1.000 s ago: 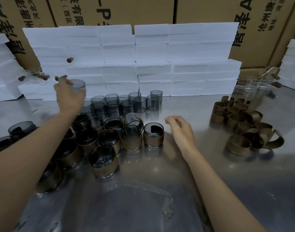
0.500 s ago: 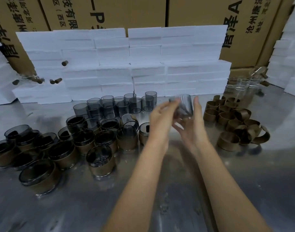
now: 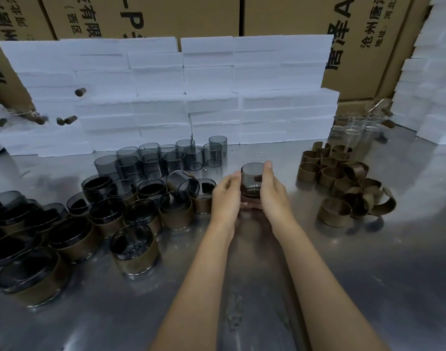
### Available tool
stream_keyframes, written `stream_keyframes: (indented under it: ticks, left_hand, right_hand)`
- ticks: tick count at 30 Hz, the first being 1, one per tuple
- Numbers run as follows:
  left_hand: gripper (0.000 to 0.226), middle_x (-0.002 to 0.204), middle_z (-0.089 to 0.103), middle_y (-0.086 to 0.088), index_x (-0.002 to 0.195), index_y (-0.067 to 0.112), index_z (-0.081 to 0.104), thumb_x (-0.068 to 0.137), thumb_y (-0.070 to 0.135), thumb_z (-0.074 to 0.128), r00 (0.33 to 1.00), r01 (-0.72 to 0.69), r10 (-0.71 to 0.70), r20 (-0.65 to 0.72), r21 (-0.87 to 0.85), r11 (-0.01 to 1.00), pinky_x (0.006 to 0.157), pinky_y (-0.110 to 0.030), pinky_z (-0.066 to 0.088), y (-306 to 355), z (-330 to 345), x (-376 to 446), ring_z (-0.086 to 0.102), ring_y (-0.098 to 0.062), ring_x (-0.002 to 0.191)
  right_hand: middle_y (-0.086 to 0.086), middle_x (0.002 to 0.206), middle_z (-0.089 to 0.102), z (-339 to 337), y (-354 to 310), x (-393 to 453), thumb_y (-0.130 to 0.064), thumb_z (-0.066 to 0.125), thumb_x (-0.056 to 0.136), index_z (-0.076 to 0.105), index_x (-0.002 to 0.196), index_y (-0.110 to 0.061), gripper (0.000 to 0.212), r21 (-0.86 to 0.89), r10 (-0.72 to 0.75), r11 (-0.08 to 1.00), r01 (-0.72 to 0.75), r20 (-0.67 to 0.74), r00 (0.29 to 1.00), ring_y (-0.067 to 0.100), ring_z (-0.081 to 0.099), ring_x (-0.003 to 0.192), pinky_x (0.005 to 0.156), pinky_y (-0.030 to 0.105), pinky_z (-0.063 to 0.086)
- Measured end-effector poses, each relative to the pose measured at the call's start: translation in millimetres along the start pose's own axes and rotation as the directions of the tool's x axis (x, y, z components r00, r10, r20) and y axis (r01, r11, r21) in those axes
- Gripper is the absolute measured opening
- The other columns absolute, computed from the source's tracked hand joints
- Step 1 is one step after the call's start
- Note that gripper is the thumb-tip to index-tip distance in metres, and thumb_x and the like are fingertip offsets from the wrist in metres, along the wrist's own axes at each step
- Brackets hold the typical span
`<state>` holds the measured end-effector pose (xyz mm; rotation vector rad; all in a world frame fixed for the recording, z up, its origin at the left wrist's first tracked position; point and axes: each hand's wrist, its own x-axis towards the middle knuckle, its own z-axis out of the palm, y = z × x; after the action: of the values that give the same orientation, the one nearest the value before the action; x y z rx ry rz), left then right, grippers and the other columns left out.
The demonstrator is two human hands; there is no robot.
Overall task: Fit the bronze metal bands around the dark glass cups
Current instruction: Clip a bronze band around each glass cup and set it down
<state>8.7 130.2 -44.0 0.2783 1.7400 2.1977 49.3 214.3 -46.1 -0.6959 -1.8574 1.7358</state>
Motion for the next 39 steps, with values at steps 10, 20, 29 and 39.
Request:
stream_keyframes:
  ticks: [10, 20, 29, 39]
  left_hand:
    - [0.040, 0.084, 0.070, -0.009, 0.091, 0.011, 0.070, 0.085, 0.049, 0.078, 1.000, 0.006, -0.006, -0.007, -0.008, 1.000, 0.072, -0.036, 0.047, 6, -7, -6, 0.062, -0.023, 0.081]
    - [0.056, 0.104, 0.077, 0.009, 0.083, 0.041, 0.080, 0.085, 0.083, 0.042, 0.992, -0.042, 0.011, 0.127, 0.248, 0.968, 0.103, -0.039, 0.049, 12, -2, -10, 0.068, -0.012, 0.109]
    - [0.015, 0.092, 0.067, 0.001, 0.109, 0.015, 0.063, 0.105, 0.027, 0.055, 0.978, -0.167, 0.178, -0.112, 0.097, 0.981, 0.058, -0.019, 0.047, 7, -6, 0, 0.058, -0.006, 0.072]
    - [0.041, 0.098, 0.080, 0.000, 0.098, 0.027, 0.079, 0.094, 0.063, 0.059, 0.990, -0.103, 0.098, 0.101, 0.043, 0.994, 0.070, -0.015, 0.053, 9, 1, -10, 0.073, -0.004, 0.089]
  right_hand:
    - [0.012, 0.094, 0.073, 4, 2, -4, -0.045, 0.049, 0.106, 0.068, 0.097, -0.011, 0.040, -0.204, -0.213, 0.962, 0.184, -0.132, 0.968, 0.032, 0.070, 0.095, 0.089, 0.050, 0.056]
    - [-0.003, 0.098, 0.080, -2, -6, -5, -0.083, 0.043, 0.088, 0.074, 0.115, -0.025, 0.071, 0.105, 0.056, 0.992, -0.075, 0.171, 0.984, 0.010, 0.076, 0.091, 0.084, 0.032, 0.058]
    - [0.018, 0.105, 0.074, 2, -4, -2, -0.037, 0.039, 0.111, 0.070, 0.100, -0.012, 0.041, 0.114, -0.013, 0.993, 0.026, -0.117, 0.993, 0.029, 0.074, 0.094, 0.067, 0.036, 0.062]
    - [-0.002, 0.110, 0.075, -1, -7, -9, -0.079, 0.061, 0.081, 0.067, 0.116, -0.027, 0.063, 0.140, 0.024, 0.990, -0.028, 0.035, 0.999, 0.011, 0.072, 0.100, 0.089, 0.036, 0.060]
